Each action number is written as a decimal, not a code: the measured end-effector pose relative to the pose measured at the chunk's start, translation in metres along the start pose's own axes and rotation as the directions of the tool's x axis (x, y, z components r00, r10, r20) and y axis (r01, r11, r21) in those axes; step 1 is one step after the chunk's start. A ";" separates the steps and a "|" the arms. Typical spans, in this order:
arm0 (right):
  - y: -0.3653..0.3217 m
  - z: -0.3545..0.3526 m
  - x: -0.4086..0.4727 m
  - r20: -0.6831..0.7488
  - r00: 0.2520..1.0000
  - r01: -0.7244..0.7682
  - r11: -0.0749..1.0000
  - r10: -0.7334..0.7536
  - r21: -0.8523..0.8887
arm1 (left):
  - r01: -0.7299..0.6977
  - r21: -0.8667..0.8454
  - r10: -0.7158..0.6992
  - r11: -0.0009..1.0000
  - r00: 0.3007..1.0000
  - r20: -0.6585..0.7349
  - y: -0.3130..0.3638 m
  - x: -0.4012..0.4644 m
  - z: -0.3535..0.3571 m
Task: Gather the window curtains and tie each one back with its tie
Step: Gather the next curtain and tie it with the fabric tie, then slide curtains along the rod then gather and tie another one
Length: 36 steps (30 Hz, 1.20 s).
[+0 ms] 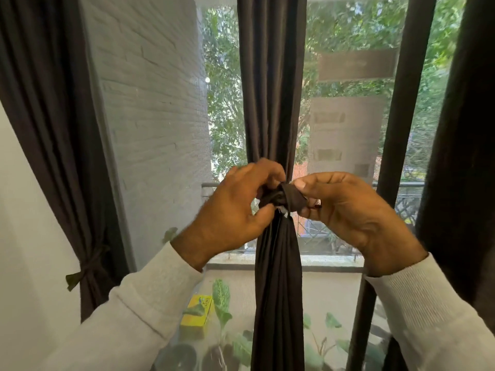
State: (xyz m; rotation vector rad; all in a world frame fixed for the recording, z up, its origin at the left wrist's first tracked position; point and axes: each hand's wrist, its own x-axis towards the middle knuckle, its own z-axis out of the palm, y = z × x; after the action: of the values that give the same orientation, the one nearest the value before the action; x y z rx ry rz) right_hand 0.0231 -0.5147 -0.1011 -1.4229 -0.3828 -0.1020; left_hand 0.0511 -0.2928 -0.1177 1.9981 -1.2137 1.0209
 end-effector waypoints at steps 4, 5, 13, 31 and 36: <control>0.004 0.008 0.004 -0.019 0.996 -0.080 0.994 0.082 0.070 | -0.326 0.367 0.340 0.871 0.940 0.027 -0.012 -0.004 -0.001; 0.004 0.011 0.004 -0.013 0.995 -0.100 0.991 0.101 0.084 | -0.375 0.442 0.399 0.815 0.916 0.041 -0.014 -0.007 -0.001; 0.005 0.029 0.014 -0.142 0.986 -0.080 0.997 0.082 0.017 | -0.497 0.520 0.563 0.695 0.825 0.036 -0.031 -0.022 -0.011; 0.009 0.060 0.038 -0.517 0.780 0.220 0.928 -0.353 -0.301 | -0.434 0.326 0.457 0.840 0.889 0.007 -0.094 -0.075 -0.034; 0.015 0.064 0.037 -0.544 0.761 0.195 0.924 -0.354 -0.328 | -0.430 0.304 0.445 0.850 0.895 0.022 -0.097 -0.082 -0.039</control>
State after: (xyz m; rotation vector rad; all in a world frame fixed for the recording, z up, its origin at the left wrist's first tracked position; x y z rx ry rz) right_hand 0.0496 -0.4443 -0.0971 -1.4890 -0.0471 -0.8564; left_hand 0.1032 -0.1845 -0.1742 1.9382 -1.6140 1.5522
